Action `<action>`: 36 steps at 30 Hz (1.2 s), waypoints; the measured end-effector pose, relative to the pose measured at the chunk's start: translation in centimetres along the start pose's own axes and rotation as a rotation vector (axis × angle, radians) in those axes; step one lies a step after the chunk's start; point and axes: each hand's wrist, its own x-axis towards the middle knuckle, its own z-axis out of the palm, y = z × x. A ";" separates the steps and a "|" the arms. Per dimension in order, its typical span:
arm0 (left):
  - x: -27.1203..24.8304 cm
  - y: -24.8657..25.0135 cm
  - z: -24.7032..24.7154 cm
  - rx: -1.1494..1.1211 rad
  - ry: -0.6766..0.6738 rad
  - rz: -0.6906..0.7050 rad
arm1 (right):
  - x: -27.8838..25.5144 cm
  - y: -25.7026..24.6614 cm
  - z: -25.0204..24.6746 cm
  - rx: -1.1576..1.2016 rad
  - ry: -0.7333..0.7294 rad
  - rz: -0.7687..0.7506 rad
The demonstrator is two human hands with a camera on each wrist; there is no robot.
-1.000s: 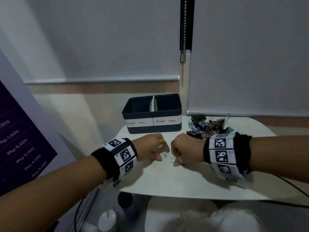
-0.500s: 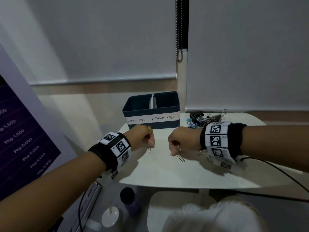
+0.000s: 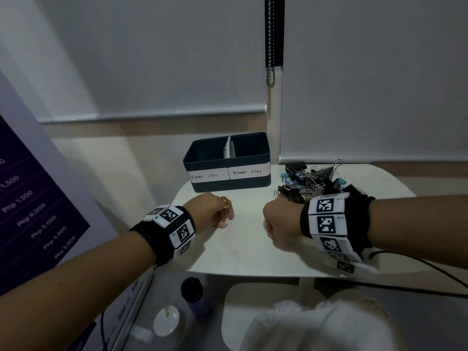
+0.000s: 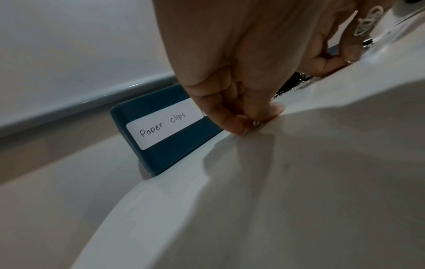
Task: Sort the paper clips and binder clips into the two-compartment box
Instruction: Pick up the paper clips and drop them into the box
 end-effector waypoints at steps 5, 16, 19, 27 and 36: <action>-0.7 0.1 0.4 0.281 -0.016 -0.008 | -0.1 -0.7 -0.5 -0.101 -0.025 -0.032; 2.5 3.4 -9.0 0.299 0.811 0.132 | 9.7 -1.6 -12.5 0.310 0.616 -0.086; 4.7 3.3 -9.5 0.327 0.798 0.097 | 12.0 -1.7 -12.7 0.267 0.545 -0.034; 3.4 4.8 -6.2 0.423 0.707 0.361 | 4.4 3.2 -11.4 0.264 0.591 -0.054; 0.4 9.8 4.8 0.487 -0.060 0.526 | -8.5 7.2 -4.4 0.018 0.205 0.149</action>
